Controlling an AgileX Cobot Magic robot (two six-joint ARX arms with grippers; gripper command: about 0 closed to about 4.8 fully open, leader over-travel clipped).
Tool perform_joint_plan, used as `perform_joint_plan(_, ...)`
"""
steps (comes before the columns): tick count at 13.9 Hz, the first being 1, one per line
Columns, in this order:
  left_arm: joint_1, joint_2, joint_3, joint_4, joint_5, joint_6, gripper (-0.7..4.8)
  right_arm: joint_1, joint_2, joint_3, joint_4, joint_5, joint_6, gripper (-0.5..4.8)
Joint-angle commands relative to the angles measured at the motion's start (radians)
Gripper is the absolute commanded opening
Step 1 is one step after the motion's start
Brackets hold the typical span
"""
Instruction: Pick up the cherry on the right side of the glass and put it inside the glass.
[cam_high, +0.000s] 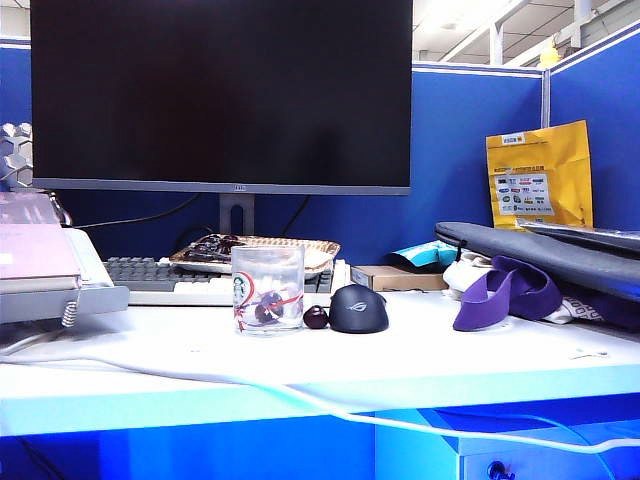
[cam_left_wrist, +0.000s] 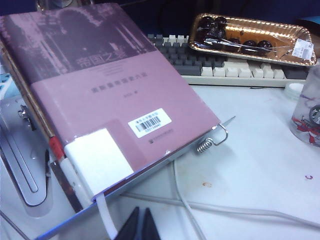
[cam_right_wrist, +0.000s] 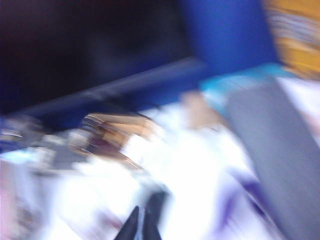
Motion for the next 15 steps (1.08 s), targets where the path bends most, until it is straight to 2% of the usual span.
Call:
perform_joint_plan(1, 0.001, -0.003, 0.000, -0.012, 0.004, 0.004, -0.05, 0.000, 0.298, 0.175, 0.237, -0.206, 0.024, -0.01)
perform_joint_plan(2, 0.001, -0.003, 0.000, -0.012, 0.004, 0.004, -0.05, 0.000, 0.377, 0.212, 0.271, -0.306, 0.029, -0.01)
perform_joint_plan(3, 0.001, -0.003, 0.000, -0.012, 0.004, 0.004, -0.05, 0.000, 0.445, 0.225, 0.333, -0.404, 0.107, -0.01)
perform_joint_plan(4, 0.001, -0.003, 0.000, -0.012, 0.004, 0.004, -0.05, 0.001, 0.493, 0.225, 0.357, -0.440, 0.186, 0.01)
perform_joint_plan(5, 0.001, -0.003, 0.000, -0.012, 0.004, 0.004, -0.05, 0.001, 0.534, 0.225, 0.318, -0.447, 0.171, 0.43)
perform_joint_plan(6, 0.001, -0.003, 0.000, -0.012, 0.004, 0.004, -0.05, 0.009, 0.562, 0.225, 0.224, -0.441, 0.067, 1.47)
perform_joint_plan(7, 0.001, -0.003, 0.000, -0.012, 0.003, 0.004, -0.05, 0.032, 0.586, 0.225, 0.162, -0.389, -0.018, 1.92)
perform_joint_plan(8, 0.001, -0.003, 0.000, -0.012, 0.004, 0.004, -0.05, 0.064, 0.617, 0.225, 0.137, -0.301, -0.050, 2.50)
perform_joint_plan(9, 0.001, -0.003, 0.000, -0.012, 0.004, 0.004, -0.05, 0.092, 0.647, 0.229, 0.136, -0.252, -0.066, 2.79)
perform_joint_plan(13, 0.001, -0.003, 0.000, -0.012, 0.004, 0.004, -0.05, 0.169, 0.805, 0.370, 0.127, -0.238, -0.072, 2.68)
perform_joint_plan(14, 0.001, -0.003, 0.000, -0.012, 0.004, 0.004, -0.05, 0.182, 0.840, 0.416, 0.114, -0.219, -0.075, 1.83)
perform_joint_plan(15, 0.001, -0.003, 0.000, -0.012, 0.004, 0.004, -0.05, 0.183, 0.867, 0.457, 0.090, -0.222, -0.091, 0.70)
